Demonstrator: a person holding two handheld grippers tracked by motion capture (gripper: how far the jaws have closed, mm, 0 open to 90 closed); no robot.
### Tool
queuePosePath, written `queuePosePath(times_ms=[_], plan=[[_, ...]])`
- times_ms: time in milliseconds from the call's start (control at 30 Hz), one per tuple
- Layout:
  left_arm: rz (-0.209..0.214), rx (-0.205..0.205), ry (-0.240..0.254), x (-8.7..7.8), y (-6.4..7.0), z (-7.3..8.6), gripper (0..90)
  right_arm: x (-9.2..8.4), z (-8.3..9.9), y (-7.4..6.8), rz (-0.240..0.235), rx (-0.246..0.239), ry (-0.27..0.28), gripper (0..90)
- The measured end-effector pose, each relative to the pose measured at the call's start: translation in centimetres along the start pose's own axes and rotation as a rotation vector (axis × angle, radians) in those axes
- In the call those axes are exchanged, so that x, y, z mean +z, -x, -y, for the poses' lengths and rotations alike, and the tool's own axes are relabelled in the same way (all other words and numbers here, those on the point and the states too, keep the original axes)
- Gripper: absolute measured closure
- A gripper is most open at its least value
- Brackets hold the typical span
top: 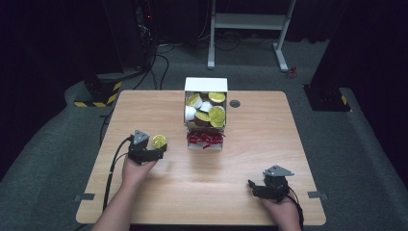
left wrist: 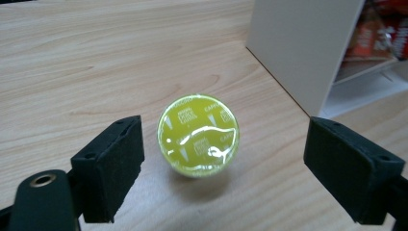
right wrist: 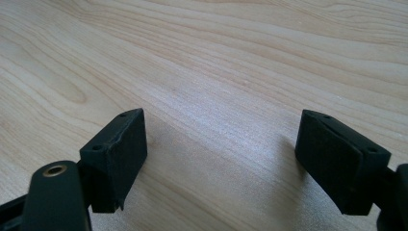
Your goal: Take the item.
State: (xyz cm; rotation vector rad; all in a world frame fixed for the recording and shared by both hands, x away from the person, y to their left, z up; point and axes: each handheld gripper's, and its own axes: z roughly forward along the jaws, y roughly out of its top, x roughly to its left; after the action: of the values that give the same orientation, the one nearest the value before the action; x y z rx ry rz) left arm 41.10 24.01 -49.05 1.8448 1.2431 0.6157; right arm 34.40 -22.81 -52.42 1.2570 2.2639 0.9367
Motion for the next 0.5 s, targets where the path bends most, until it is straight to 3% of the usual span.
queuePosePath(times_ms=[233,500], plan=[[0.013,0.021,-0.009,-2.0,-0.1,0.8,14.3,0.0,0.0,0.0,0.0,0.0,0.0,18.7],[0.048,0.009,-0.041,-3.9,-0.8,2.7,12.3,0.0,0.0,0.0,-0.001,0.001,0.0,18.7]])
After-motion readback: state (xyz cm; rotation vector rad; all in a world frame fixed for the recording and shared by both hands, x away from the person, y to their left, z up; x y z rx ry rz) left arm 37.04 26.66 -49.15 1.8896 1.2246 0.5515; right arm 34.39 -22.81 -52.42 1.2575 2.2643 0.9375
